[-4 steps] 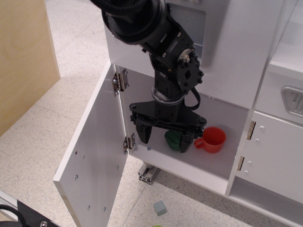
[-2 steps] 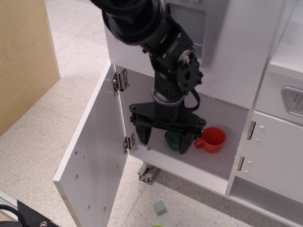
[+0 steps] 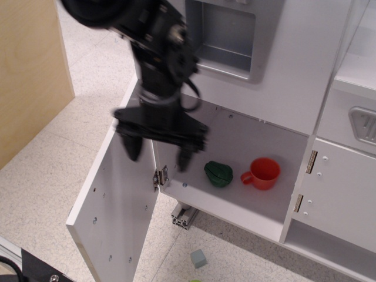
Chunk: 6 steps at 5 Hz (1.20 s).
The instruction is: Close low fridge
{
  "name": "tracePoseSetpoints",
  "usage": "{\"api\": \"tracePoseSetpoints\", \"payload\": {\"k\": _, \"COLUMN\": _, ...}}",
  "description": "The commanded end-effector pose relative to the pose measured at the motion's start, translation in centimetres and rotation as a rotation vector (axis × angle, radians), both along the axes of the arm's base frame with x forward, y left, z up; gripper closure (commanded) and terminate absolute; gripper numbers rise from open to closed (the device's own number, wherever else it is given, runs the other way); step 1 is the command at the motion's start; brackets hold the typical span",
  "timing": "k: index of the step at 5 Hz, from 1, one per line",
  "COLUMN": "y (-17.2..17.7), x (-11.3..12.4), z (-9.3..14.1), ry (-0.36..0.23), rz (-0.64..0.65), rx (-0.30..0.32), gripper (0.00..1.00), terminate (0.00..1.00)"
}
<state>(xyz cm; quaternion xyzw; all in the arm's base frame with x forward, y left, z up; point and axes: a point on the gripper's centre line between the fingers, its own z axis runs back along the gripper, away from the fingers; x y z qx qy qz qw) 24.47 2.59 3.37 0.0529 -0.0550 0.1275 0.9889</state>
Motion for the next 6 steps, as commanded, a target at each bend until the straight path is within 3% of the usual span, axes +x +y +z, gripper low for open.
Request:
{"api": "tracePoseSetpoints", "payload": {"k": 1, "y": 5.7, "x": -0.4, "z": 3.8, "ry": -0.063, "rz": 0.026, "rx": 0.049, "gripper": 0.00, "terminate": 0.00}}
{"api": "tracePoseSetpoints", "payload": {"k": 2, "y": 7.5, "x": -0.6, "z": 3.1, "ry": -0.076, "rz": 0.040, "rx": 0.028, "gripper": 0.00, "terminate": 0.00}}
{"api": "tracePoseSetpoints", "payload": {"k": 3, "y": 7.7, "x": -0.5, "z": 1.7, "ry": -0.057, "rz": 0.050, "rx": -0.040, "gripper": 0.00, "terminate": 0.00}}
{"api": "tracePoseSetpoints", "payload": {"k": 4, "y": 6.8, "x": 0.0, "z": 0.2, "ry": -0.079, "rz": 0.068, "rx": -0.035, "gripper": 0.00, "terminate": 0.00}}
{"api": "tracePoseSetpoints", "payload": {"k": 6, "y": 4.7, "x": 1.4, "z": -2.9, "ry": -0.067, "rz": 0.104, "rx": 0.029, "gripper": 0.00, "terminate": 0.00}}
